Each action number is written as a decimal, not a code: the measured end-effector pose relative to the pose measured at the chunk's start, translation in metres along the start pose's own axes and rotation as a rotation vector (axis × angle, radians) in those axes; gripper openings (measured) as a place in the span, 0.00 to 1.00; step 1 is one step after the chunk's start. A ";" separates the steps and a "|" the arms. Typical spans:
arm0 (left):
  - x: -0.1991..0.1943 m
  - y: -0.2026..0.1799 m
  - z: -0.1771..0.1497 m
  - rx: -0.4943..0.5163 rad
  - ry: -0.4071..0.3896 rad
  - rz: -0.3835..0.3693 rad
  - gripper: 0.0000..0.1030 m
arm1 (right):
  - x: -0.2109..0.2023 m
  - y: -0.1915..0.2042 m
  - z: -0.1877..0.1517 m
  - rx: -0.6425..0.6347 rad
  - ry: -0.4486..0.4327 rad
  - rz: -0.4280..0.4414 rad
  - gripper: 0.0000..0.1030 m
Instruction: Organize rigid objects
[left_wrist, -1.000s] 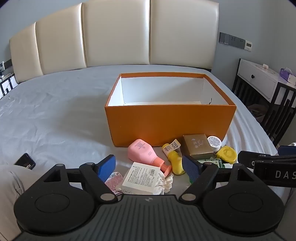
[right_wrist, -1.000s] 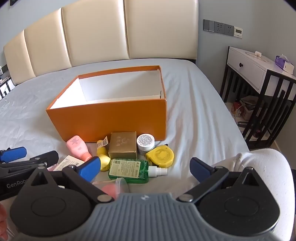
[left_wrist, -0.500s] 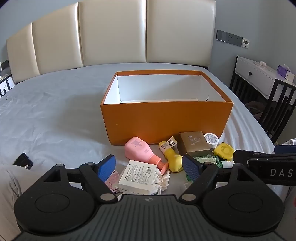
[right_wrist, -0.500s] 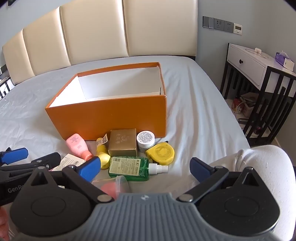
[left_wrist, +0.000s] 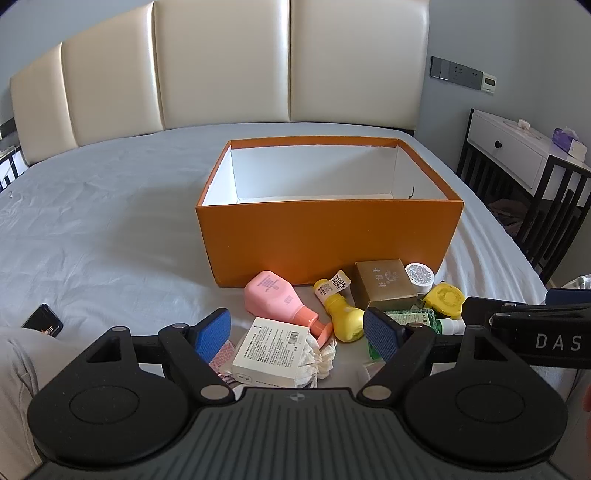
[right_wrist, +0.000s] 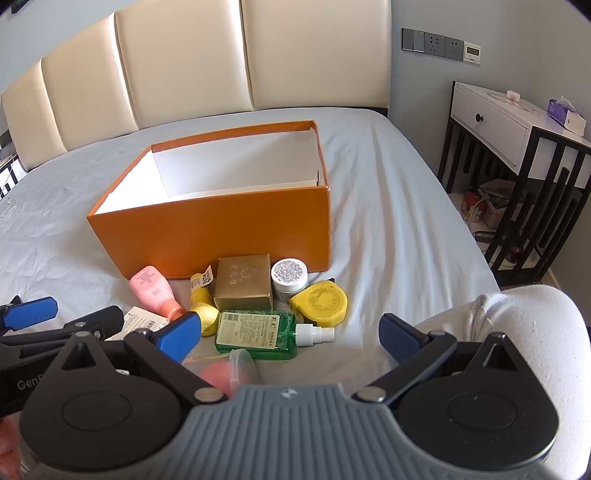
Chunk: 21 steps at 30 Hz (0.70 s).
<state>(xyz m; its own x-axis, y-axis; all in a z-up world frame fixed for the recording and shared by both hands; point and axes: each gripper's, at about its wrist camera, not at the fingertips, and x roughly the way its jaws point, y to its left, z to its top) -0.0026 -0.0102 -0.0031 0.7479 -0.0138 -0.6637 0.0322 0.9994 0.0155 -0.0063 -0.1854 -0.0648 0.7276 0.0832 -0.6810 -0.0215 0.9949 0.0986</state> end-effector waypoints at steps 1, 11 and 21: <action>0.000 0.000 0.000 -0.001 0.001 0.001 0.92 | 0.000 0.000 0.000 -0.001 0.000 0.000 0.98; 0.002 0.002 0.001 -0.006 0.013 -0.006 0.92 | 0.001 0.000 0.000 -0.001 -0.001 -0.003 0.98; 0.005 0.006 0.002 -0.012 0.019 0.004 0.93 | 0.002 -0.003 0.001 0.012 0.003 -0.017 0.98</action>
<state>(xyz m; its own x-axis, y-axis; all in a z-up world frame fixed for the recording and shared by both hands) 0.0026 -0.0045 -0.0053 0.7354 -0.0095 -0.6776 0.0214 0.9997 0.0092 -0.0045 -0.1881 -0.0655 0.7258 0.0664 -0.6847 -0.0008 0.9954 0.0957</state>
